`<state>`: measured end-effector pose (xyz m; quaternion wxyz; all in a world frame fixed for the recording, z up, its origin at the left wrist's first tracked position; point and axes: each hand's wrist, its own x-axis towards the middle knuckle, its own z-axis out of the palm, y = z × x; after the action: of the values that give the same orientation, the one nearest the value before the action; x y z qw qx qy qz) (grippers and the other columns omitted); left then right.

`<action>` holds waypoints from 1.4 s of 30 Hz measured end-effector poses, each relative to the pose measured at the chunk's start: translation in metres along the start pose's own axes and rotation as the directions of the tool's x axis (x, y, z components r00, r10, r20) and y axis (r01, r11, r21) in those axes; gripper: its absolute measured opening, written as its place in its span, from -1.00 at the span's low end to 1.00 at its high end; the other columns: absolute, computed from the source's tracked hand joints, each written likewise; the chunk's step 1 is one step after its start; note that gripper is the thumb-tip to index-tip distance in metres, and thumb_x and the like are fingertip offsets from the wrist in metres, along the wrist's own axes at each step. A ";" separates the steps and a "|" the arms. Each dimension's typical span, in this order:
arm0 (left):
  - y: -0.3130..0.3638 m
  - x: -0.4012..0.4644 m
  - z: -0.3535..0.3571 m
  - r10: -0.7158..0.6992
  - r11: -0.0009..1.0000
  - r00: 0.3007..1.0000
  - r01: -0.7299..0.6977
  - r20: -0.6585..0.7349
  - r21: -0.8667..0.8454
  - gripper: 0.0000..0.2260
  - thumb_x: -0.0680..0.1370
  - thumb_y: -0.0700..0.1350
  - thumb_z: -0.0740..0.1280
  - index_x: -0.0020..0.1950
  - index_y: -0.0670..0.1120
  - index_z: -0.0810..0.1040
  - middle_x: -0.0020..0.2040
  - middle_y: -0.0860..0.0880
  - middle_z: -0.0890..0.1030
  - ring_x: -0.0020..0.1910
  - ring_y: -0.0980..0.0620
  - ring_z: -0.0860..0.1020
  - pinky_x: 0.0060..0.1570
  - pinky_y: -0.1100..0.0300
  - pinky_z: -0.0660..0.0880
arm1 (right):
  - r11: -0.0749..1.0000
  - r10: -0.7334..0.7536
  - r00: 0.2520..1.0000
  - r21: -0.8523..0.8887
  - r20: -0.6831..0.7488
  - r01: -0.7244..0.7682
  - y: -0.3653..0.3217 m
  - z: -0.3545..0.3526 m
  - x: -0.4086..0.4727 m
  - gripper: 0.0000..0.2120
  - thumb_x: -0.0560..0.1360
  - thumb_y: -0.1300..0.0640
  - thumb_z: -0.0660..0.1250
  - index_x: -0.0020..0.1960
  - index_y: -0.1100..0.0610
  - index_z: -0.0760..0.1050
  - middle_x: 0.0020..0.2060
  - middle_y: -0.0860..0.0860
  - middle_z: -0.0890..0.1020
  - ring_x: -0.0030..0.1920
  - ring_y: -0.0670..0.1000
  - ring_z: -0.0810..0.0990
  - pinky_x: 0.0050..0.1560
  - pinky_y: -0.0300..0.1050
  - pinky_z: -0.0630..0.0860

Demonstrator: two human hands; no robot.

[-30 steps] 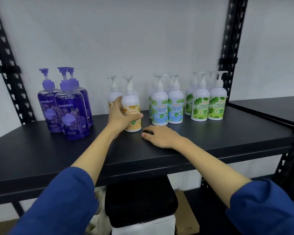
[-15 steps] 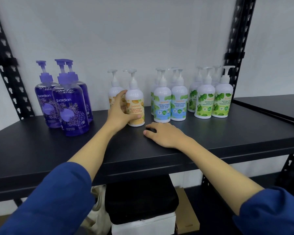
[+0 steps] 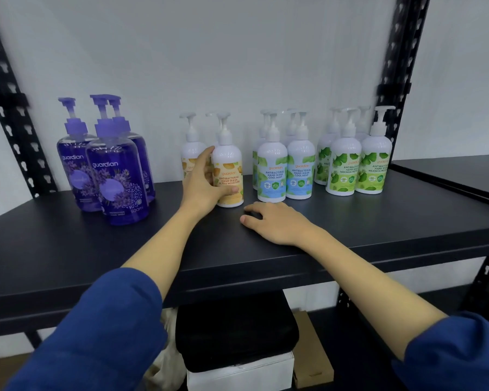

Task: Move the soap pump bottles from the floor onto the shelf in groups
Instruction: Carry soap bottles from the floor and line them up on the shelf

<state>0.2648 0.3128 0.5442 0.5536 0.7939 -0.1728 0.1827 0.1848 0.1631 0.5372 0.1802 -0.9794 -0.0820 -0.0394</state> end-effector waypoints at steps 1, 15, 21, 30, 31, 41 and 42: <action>0.001 -0.001 0.001 0.009 1.000 1.000 -0.009 -0.004 0.011 -0.19 0.32 -0.25 0.56 0.45 0.07 0.24 0.23 0.03 0.47 0.15 0.08 0.49 0.11 0.19 0.49 | 1.000 0.002 1.000 0.003 0.000 -0.002 0.000 0.000 0.000 -0.53 0.59 -0.17 0.08 0.43 -0.01 0.32 0.36 0.02 0.43 0.34 0.07 0.38 0.29 0.02 0.36; 0.004 -0.005 0.004 0.046 0.997 0.999 -0.045 -0.021 0.063 -0.20 0.36 -0.25 0.52 0.48 0.06 0.19 0.37 -0.02 0.41 0.28 0.03 0.44 0.14 0.21 0.43 | 1.000 0.005 1.000 0.014 0.004 -0.005 0.001 0.001 0.002 -0.53 0.59 -0.17 0.09 0.43 -0.01 0.31 0.36 0.03 0.43 0.32 0.07 0.40 0.29 0.04 0.38; 0.006 -0.004 0.003 0.046 0.995 0.999 -0.045 -0.018 0.084 -0.19 0.35 -0.24 0.53 0.48 0.05 0.19 0.36 -0.03 0.42 0.26 0.03 0.45 0.16 0.18 0.43 | 1.000 0.002 1.000 0.006 0.006 -0.002 0.001 0.001 0.002 -0.53 0.59 -0.18 0.08 0.44 -0.01 0.30 0.37 0.03 0.42 0.32 0.07 0.40 0.29 0.06 0.38; 0.005 -0.005 0.001 -0.003 0.993 1.000 0.002 0.008 0.121 -0.17 0.36 -0.19 0.53 0.50 0.03 0.15 0.39 -0.05 0.40 0.33 -0.02 0.42 0.30 -0.02 0.41 | 1.000 -0.005 1.000 0.002 -0.005 0.005 0.002 0.002 0.003 -0.53 0.59 -0.17 0.08 0.44 -0.01 0.31 0.37 0.03 0.42 0.33 0.06 0.39 0.29 0.04 0.37; 0.005 -0.006 0.000 -0.014 0.987 1.000 0.012 0.011 0.162 -0.18 0.36 -0.16 0.54 0.49 0.02 0.15 0.38 -0.05 0.42 0.32 -0.04 0.43 0.31 -0.05 0.39 | 1.000 -0.005 1.000 0.001 -0.007 0.005 0.002 0.002 0.003 -0.53 0.59 -0.17 0.08 0.44 -0.01 0.31 0.36 0.03 0.43 0.33 0.07 0.39 0.29 0.05 0.37; 0.044 -0.043 -0.024 -0.032 0.745 0.994 -0.048 0.107 0.665 -0.84 0.54 -0.10 0.28 0.08 -0.11 0.50 -0.03 -0.09 0.56 -0.03 -0.09 0.54 -0.12 0.08 0.48 | 0.992 0.043 0.974 -0.108 -0.221 -0.069 -0.004 -0.006 -0.035 -0.68 0.56 -0.08 0.18 0.21 0.03 0.53 0.12 0.05 0.59 0.12 0.11 0.52 0.02 -0.01 0.46; 0.051 -0.050 -0.021 0.016 0.726 0.992 -0.096 0.122 0.681 -0.84 0.55 -0.12 0.25 0.08 -0.13 0.52 0.00 -0.11 0.57 -0.04 -0.10 0.54 -0.14 0.08 0.47 | 0.990 0.053 0.962 -0.114 -0.267 -0.086 -0.002 -0.008 -0.045 -0.70 0.56 -0.06 0.19 0.18 0.04 0.54 0.09 0.05 0.60 0.10 0.12 0.53 -0.03 -0.03 0.45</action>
<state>0.1952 0.3191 0.5683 0.2054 0.9452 -0.1467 0.2071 0.1398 0.1558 0.5408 0.1296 -0.9770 -0.0203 -0.1681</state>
